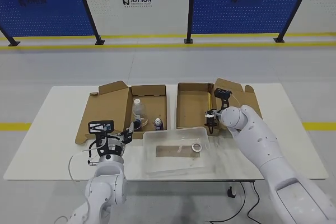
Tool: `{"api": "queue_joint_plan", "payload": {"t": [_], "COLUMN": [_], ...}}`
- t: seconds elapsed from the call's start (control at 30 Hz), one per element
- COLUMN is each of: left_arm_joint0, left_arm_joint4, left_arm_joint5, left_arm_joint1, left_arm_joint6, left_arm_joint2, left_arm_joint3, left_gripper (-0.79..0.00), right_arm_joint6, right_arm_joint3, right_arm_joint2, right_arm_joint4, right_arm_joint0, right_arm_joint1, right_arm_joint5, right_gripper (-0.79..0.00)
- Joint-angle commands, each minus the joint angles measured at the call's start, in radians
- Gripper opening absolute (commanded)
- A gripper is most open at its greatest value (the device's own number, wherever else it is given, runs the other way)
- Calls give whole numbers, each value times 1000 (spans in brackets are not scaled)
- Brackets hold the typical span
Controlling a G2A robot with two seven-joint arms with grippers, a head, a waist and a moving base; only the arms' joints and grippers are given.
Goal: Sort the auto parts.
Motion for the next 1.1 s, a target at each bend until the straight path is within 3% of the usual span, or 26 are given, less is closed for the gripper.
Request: {"api": "queue_joint_plan", "payload": {"t": [0.0, 0.23, 0.33, 0.43, 0.5, 0.57, 0.63, 0.67, 0.73, 0.9, 1.07], "left_arm_joint0": [0, 0, 0, 0, 0, 0, 0, 0, 0, 0, 0], "left_arm_joint4": [0, 0, 0, 0, 0, 0, 0, 0, 0, 0, 0], "left_arm_joint5": [0, 0, 0, 0, 0, 0, 0, 0, 0, 0, 0], "left_arm_joint1": [0, 0, 0, 0, 0, 0, 0, 0, 0, 0, 0], "left_arm_joint6": [0, 0, 0, 0, 0, 0, 0, 0, 0, 0, 0], "left_arm_joint2": [0, 0, 0, 0, 0, 0, 0, 0, 0, 0, 0], "left_arm_joint3": [0, 0, 0, 0, 0, 0, 0, 0, 0, 0, 0], "left_gripper": [0, 0, 0, 0, 0, 0, 0, 0, 0, 0, 0], "right_arm_joint6": [-2, -14, -12, -9, -13, -6, 2, 8, 39, 149, 278], "right_arm_joint3": [6, 5, -2, -15, -37, -75, -126, -154, -231, -481, -751], "right_arm_joint2": [0, 8, 14, 22, 29, 33, 39, 45, 55, 102, 149], "right_arm_joint4": [-4, -31, -44, -53, -65, -95, -135, -158, -210, -332, -419], "right_arm_joint0": [3, 9, 7, 2, -2, -5, -10, -14, -28, -111, -255], "right_arm_joint1": [-2, 0, 3, 6, 10, 18, 29, 35, 50, 94, 134], "right_arm_joint5": [-5, -34, -43, -51, -62, -91, -130, -142, -175, -257, -337], "right_gripper": [-548, -394, -292, -323, -262, -89, -37, -83, -89, 0, 0]}}
